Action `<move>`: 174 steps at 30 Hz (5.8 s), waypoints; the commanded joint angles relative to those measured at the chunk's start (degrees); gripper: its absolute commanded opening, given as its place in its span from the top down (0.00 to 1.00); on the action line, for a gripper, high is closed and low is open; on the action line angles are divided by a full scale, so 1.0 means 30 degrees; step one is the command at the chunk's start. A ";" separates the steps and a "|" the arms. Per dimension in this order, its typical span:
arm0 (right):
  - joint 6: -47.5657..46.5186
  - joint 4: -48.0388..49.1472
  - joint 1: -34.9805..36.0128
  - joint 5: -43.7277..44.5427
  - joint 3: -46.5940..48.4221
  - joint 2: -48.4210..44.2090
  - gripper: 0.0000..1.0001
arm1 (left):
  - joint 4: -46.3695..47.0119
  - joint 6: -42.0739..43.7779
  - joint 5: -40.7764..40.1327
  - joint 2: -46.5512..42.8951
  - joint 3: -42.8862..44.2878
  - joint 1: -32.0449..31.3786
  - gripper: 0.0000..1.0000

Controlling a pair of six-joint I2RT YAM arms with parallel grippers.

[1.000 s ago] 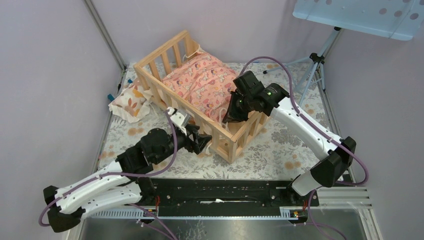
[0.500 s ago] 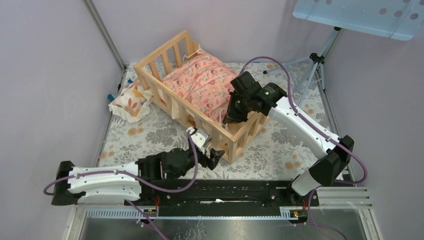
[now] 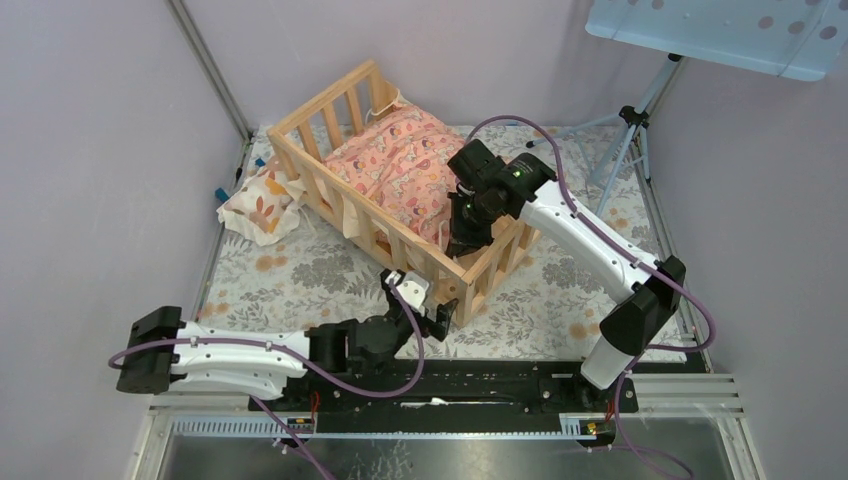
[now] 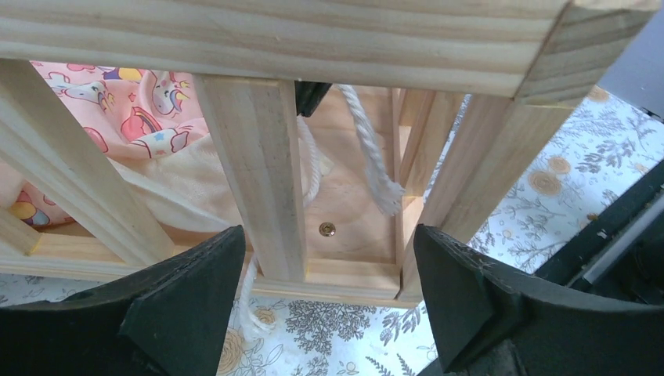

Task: Set up the pet bed
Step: Cross the ropes on the bed frame.

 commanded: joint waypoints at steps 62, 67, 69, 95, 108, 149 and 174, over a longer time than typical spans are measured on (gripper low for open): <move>-0.0895 -0.1458 0.0249 -0.1035 -0.0075 -0.0157 1.00 | 1.0821 0.1033 -0.1117 0.1930 -0.2923 -0.2280 0.40; -0.0900 -0.1400 0.0230 -0.1040 -0.0177 -0.0185 1.00 | 1.1338 0.1285 -0.1103 0.2458 -0.2703 -0.1895 0.49; -0.0909 -0.1389 0.0248 -0.1070 -0.0232 -0.0182 1.00 | 1.1462 0.1339 -0.0973 0.2469 -0.2660 -0.1773 0.50; -0.0918 -0.1058 0.0250 -0.1242 -0.0603 -0.0245 1.00 | 1.2557 0.0931 0.0804 0.3810 -0.1941 -0.0025 0.45; -0.0789 -0.0687 0.0255 -0.1363 -0.1030 -0.0383 1.00 | 1.3958 0.0964 0.1068 0.5068 -0.1424 0.0733 0.52; -0.0727 -0.0317 0.0233 -0.1583 -0.1513 -0.0446 1.00 | 1.3372 0.0619 0.1382 0.6722 -0.0104 0.0872 0.66; -0.2916 -0.3025 0.0205 0.6337 0.3990 -0.0308 0.45 | 0.0099 -0.3942 0.5547 0.2224 0.0600 0.0850 1.00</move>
